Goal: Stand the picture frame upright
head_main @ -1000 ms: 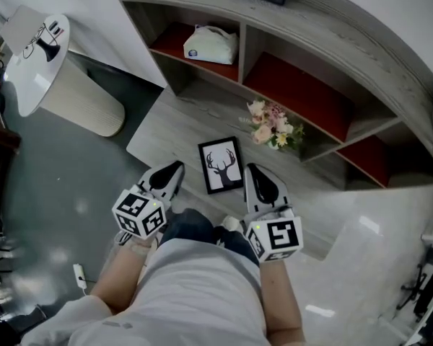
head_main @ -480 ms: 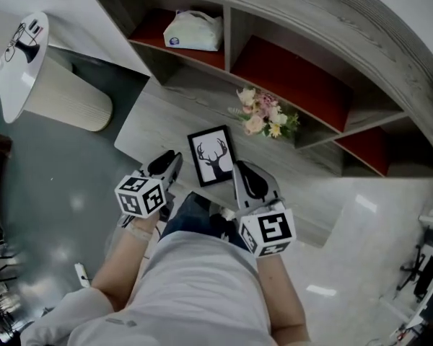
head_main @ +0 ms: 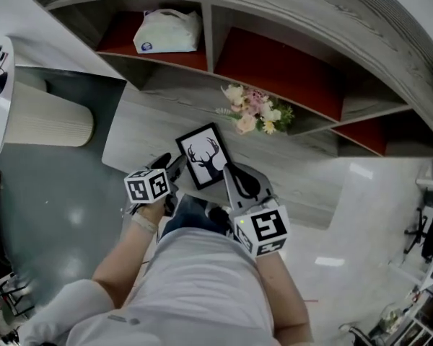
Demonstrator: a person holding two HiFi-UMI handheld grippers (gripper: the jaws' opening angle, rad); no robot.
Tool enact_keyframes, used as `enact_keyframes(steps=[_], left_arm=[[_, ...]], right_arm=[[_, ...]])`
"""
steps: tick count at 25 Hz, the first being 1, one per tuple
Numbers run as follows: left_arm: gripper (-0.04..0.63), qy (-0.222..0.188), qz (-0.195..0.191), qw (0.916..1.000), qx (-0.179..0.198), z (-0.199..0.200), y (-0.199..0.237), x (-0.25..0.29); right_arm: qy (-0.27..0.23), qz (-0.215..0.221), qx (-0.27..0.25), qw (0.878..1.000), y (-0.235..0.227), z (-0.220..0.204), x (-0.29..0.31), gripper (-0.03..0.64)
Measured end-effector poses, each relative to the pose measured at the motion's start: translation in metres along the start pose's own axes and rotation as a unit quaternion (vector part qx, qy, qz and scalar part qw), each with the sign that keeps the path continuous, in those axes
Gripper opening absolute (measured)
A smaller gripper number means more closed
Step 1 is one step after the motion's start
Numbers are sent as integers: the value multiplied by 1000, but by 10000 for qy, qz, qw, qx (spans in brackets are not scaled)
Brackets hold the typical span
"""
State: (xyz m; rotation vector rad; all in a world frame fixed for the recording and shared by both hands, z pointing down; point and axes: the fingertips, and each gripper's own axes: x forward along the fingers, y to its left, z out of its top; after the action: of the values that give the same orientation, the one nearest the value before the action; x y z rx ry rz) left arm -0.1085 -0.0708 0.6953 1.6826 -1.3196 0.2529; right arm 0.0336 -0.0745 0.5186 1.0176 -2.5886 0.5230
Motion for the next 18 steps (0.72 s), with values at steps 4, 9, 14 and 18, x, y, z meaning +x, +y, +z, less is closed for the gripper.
enact_keyframes(steps=[4,9,14,18], left_arm=[[238,390,-21,9990,-204,-12,18,25],[238,774,-66,9968,-176,-24,26,49],[238,1019,139,9946,-123,-30,37,70],[238,1115,432,9926,-213,-33,52,81]], right_arm=[[85,-248,58,9996,-4,-3,6,20],[172,-703,213,9972,-17,-3,6,20],[271,-1085,330,9932,-30,-11,-1,20],[315,-1344,422,9895,-38,-16,-7,20]])
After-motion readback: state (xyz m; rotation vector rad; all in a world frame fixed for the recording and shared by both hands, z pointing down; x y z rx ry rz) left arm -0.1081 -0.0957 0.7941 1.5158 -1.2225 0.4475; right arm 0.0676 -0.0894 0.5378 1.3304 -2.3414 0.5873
